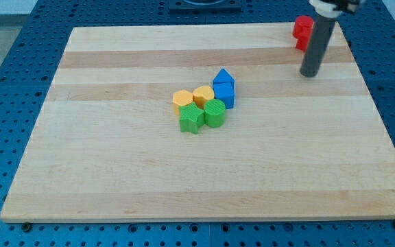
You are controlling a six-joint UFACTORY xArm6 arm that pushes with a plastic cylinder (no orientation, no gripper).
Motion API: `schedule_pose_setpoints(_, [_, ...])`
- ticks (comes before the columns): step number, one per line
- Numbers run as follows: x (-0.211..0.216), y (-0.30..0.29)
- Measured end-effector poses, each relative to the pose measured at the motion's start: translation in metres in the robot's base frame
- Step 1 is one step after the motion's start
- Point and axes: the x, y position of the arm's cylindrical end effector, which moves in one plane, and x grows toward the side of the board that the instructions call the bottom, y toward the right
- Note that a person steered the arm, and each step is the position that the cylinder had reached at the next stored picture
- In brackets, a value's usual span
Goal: Separate the yellow hexagon from the yellow heart
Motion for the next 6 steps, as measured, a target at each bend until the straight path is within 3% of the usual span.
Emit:
schedule_pose_setpoints(1, [0.016,-0.036])
schedule_pose_setpoints(3, [-0.011,-0.171])
schedule_pose_setpoints(6, [0.065,-0.222])
